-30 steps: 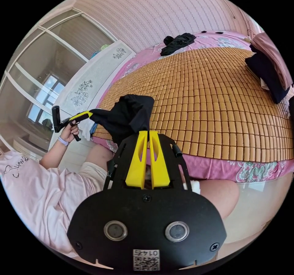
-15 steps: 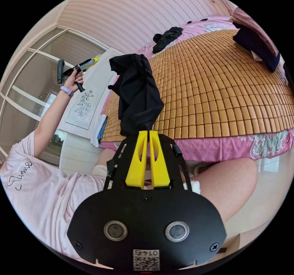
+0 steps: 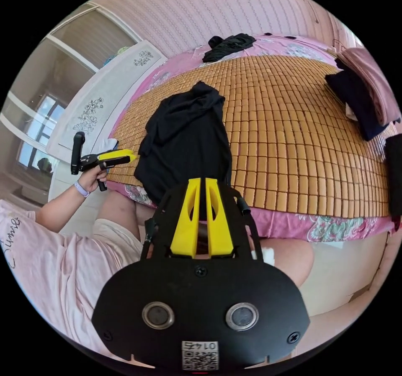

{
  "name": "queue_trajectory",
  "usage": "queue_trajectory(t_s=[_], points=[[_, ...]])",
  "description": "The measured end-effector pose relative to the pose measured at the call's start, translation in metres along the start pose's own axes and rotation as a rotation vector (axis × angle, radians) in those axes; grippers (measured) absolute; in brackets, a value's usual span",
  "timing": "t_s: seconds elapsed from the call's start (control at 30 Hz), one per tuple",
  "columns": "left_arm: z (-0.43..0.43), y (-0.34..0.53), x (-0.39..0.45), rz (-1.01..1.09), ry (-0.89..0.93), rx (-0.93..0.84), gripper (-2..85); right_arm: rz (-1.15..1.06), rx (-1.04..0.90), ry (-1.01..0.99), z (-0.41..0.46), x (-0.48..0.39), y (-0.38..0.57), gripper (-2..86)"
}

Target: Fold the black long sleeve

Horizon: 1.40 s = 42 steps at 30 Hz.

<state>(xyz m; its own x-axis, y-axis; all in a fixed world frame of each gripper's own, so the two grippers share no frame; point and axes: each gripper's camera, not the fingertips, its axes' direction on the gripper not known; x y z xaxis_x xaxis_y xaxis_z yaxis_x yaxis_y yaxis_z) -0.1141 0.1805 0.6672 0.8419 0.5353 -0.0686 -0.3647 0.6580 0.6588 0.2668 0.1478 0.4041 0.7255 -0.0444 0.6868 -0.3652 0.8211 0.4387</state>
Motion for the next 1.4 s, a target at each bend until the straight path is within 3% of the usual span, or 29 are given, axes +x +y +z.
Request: queue_trajectory(t_s=[0.1, 0.2, 0.33, 0.53, 0.67, 0.83, 1.1, 1.3, 1.4], points=[[0.016, -0.023, -0.009, -0.035, -0.003, -0.017, 8.0, -0.068, -0.008, -0.086, 0.012, -0.020, -0.027, 4.5], [0.057, -0.034, -0.016, -0.071, 0.033, -0.186, 2.0, -0.066, -0.037, -0.177, 0.030, -0.033, -0.057, 5.4], [0.026, -0.028, -0.012, -0.067, 0.053, -0.044, -0.6, -0.028, -0.036, -0.385, 0.044, -0.042, -0.097, 6.4], [-0.054, 0.007, 0.047, 0.379, 0.086, 0.284, -0.8, 0.120, -0.080, -0.677, 0.068, -0.036, -0.143, 7.8], [-0.055, 0.009, 0.050, 0.389, 0.126, 0.288, 0.0, 0.115, -0.114, -0.682, 0.065, -0.027, -0.152, 2.5], [-0.049, 0.006, 0.031, 0.285, 0.254, 0.312, 3.9, 0.081, 0.038, -0.685, 0.001, 0.008, -0.154, 0.4], [-0.014, -0.020, 0.015, 0.229, 0.126, 0.220, 6.5, 0.144, 0.250, -0.578, -0.082, 0.060, -0.144, 0.0], [0.008, -0.100, 0.061, 0.289, 0.043, 0.225, 9.6, 0.094, 0.325, -0.574, -0.120, 0.050, -0.164, 0.0], [0.026, -0.137, 0.070, 0.269, 0.055, 0.142, 9.0, 0.062, 0.379, -0.539, -0.142, 0.047, -0.176, 0.0]])
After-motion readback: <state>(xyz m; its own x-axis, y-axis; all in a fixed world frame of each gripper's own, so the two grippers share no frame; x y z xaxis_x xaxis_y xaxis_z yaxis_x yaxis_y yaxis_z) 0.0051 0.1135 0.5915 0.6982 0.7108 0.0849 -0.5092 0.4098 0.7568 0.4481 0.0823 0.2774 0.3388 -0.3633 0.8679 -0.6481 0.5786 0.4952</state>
